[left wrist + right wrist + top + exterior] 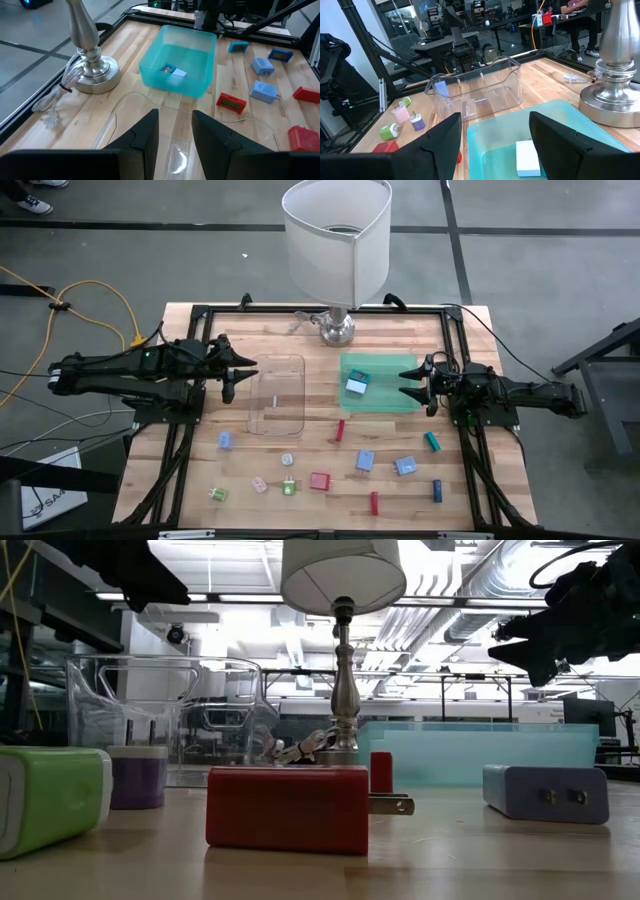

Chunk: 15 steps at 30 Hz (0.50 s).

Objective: Pick & Place Office items
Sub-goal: Put the blue timer into the green bin

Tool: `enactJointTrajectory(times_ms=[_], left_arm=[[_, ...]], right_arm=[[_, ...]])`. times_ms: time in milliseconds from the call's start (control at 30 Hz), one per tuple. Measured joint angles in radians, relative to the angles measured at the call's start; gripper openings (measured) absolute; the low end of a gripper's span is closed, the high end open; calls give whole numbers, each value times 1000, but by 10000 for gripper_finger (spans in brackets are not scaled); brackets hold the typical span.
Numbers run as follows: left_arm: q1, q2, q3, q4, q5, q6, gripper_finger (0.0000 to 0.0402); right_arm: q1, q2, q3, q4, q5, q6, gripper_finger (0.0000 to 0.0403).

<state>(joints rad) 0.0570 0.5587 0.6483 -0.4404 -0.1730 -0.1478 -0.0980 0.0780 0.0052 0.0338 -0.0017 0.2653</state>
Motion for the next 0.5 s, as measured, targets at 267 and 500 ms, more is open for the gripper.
enactJointTrajectory(times_ms=[267, 500], left_arm=[[0, 0, 0, 0, 0, -2, 110], [0, 0, 0, 0, 0, -2, 110]], right_arm=[[0, 0, 0, 13, 37, -67, 221], [7, 38, 27, 22, 71, -131, 221]])
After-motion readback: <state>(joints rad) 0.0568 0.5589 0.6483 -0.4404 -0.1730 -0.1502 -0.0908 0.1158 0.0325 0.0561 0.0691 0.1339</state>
